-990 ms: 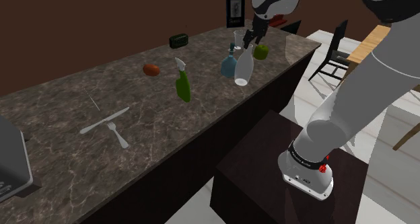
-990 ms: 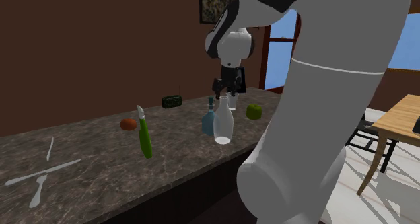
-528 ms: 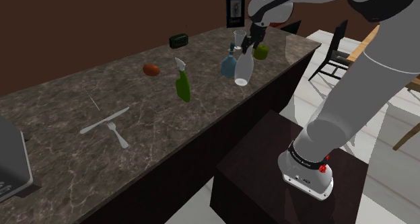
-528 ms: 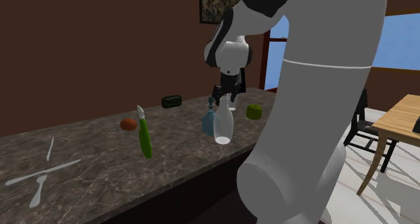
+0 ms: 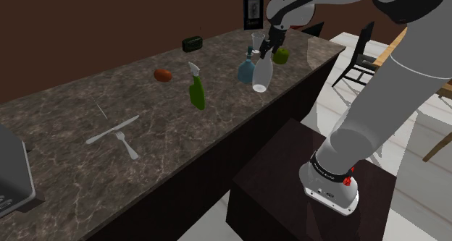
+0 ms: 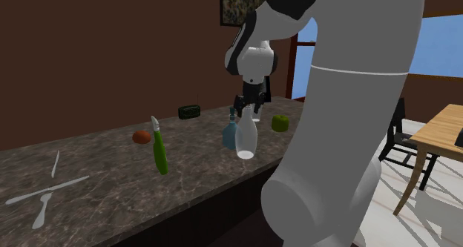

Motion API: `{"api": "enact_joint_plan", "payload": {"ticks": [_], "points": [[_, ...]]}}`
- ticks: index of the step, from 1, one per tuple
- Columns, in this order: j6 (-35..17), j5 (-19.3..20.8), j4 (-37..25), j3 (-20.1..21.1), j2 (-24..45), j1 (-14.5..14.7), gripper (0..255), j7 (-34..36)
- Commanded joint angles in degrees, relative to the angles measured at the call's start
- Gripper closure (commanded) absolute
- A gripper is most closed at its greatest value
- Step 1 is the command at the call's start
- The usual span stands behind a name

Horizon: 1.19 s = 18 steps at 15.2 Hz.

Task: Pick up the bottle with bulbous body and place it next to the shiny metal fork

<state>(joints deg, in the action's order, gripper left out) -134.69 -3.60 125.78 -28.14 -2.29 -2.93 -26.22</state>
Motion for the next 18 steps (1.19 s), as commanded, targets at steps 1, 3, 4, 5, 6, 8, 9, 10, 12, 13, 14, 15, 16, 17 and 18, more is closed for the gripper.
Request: {"api": "enact_joint_plan", "payload": {"ticks": [1, 3, 4, 5, 6, 8, 9, 10, 12, 13, 14, 15, 16, 17, 18], "points": [[0.0, 0.0, 0.0, 0.0, 0.0, 0.0, 255, 0.0], [0.0, 0.0, 0.0, 0.0, 0.0, 0.0, 255, 0.0], [0.0, 0.0, 0.0, 0.0, 0.0, 0.0, 255, 0.0], [0.0, 0.0, 0.1, 0.0, 0.0, 0.0, 255, 0.0], [-0.1, 0.0, 0.1, 0.0, 0.0, 0.0, 255, 0.0], [-0.1, 0.0, 0.1, 0.0, 0.0, 0.0, 255, 0.0], [0.0, 0.0, 0.0, 0.0, 0.0, 0.0, 255, 0.0], [0.0, 0.0, 0.0, 0.0, 0.0, 0.0, 255, 0.0], [1.5, 0.6, -0.8, 0.1, -0.8, 0.0, 255, 0.5], [2.2, 0.9, -1.3, 0.1, -1.1, 0.0, 255, 0.7], [3.0, 1.1, -1.7, 0.1, -1.5, 0.0, 255, 0.9], [3.7, 1.3, -2.2, 0.2, -1.8, 0.0, 255, 1.1], [4.5, 1.6, -2.7, 0.2, -2.1, 0.0, 255, 1.3], [5.3, 1.8, -3.2, 0.3, -2.4, 0.0, 255, 1.5], [6.0, 2.0, -3.7, 0.3, -2.7, 0.0, 255, 1.7]]}}
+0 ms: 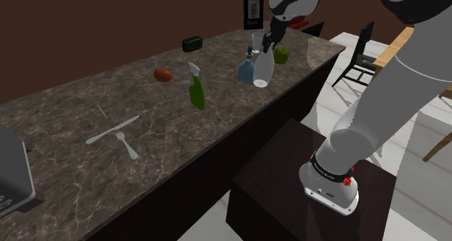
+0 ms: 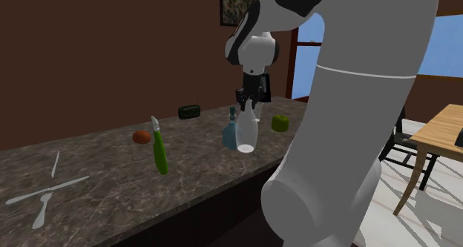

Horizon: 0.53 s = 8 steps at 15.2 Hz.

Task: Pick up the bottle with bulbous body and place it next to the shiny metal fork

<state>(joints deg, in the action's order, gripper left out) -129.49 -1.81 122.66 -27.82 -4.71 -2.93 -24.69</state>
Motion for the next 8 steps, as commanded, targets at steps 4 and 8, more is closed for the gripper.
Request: {"api": "enact_joint_plan", "payload": {"ticks": [4, 8], "points": [[3.8, 0.9, -2.7, 0.2, -1.3, 0.0, 255, 0.7], [6.9, 1.3, -5.0, 0.4, -2.1, 0.0, 255, 1.2]]}}
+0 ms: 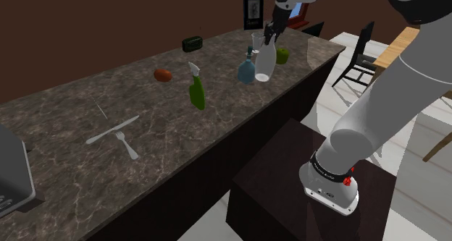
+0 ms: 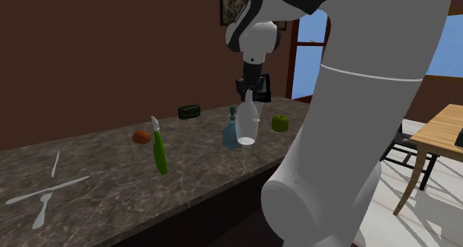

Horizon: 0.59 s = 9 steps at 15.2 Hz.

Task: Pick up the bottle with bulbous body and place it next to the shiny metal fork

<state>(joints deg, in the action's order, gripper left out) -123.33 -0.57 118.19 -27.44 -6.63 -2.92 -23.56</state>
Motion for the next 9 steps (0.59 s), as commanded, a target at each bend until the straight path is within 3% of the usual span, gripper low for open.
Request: {"api": "enact_joint_plan", "payload": {"ticks": [1, 9], "points": [[1.5, 0.2, -1.2, 0.1, -0.3, 0.0, 255, 0.2], [7.6, 0.7, -6.6, 0.4, -1.2, 0.1, 255, 0.8]]}}
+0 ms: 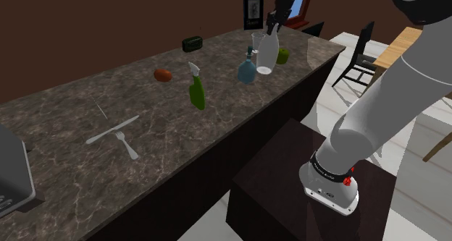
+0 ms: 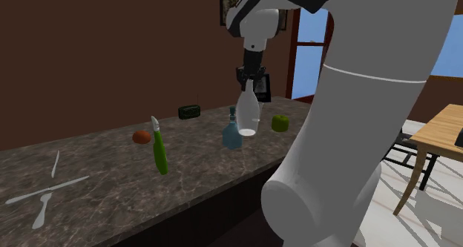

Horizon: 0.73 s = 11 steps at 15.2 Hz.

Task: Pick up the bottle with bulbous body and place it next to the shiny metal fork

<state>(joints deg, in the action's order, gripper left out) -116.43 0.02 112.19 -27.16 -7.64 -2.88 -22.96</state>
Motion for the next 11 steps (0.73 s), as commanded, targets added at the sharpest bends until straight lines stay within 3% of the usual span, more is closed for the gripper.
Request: {"api": "enact_joint_plan", "payload": {"ticks": [1, 11], "points": [[1.4, 0.1, -1.3, 0.1, -0.2, 0.1, 255, 0.2], [9.2, 0.0, -9.4, 0.3, 0.2, 0.2, 255, 0.4]]}}
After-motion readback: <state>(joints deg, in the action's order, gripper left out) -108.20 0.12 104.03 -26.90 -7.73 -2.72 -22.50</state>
